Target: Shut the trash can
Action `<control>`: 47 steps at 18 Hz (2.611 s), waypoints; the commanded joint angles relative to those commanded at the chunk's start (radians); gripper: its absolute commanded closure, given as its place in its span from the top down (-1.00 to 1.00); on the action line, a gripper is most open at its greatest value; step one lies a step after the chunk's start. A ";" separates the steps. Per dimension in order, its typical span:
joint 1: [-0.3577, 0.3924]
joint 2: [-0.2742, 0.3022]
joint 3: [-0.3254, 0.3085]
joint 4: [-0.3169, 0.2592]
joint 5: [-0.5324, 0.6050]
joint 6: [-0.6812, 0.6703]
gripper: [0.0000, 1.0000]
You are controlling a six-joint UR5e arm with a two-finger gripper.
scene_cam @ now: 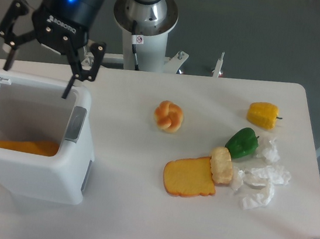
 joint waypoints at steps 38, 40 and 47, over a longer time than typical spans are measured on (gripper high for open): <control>-0.172 -0.015 0.008 0.002 -0.260 -0.017 1.00; -0.172 -0.022 0.008 0.002 -0.260 -0.017 1.00; -0.181 -0.018 0.011 0.002 -0.278 -0.017 1.00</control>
